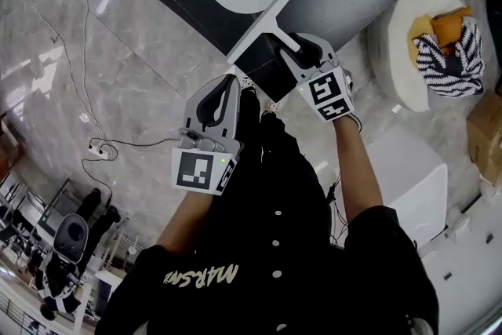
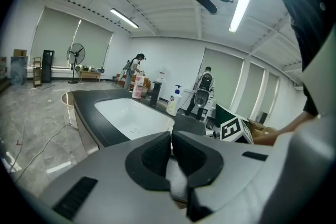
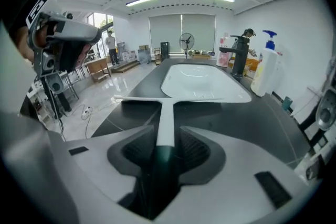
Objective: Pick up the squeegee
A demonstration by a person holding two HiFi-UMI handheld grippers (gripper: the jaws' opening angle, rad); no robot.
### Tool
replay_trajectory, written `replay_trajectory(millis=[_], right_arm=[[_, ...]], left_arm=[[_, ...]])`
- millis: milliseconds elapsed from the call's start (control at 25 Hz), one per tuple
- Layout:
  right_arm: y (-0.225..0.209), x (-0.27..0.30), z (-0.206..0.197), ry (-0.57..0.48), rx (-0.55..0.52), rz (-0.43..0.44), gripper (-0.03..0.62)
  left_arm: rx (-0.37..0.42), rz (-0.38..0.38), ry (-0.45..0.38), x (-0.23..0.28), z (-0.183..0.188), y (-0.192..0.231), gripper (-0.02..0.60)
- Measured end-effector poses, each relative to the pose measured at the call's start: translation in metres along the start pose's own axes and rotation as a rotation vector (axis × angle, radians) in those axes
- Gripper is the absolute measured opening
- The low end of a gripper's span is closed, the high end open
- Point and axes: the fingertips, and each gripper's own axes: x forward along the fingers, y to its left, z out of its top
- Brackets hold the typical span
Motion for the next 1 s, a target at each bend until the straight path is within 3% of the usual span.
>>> replay_trajectory(millis=[80,440,720,1000], right_arm=[[0.000,-0.001,-0.004,0.028,-0.043,-0.016,0.094],[-0.001,-0.006,-0.001,0.035,-0.072,-0.050,0.083],[-0.016,-0.040,0.034,-0.082,0.013,-0.106,0.083],[-0.045,-0.112,0.100,-0.247,0.061,-0.237,0.083]], left_arm=[[-0.003,0.002,0.004,0.001,-0.002,0.001,0.018],[0.000,0.005,-0.003,0.000,0.000,-0.001,0.018],[0.028,0.009,-0.038,-0.009,0.024,-0.010,0.018],[0.046,0.023,-0.113,-0.015,0.074,-0.019,0.018]])
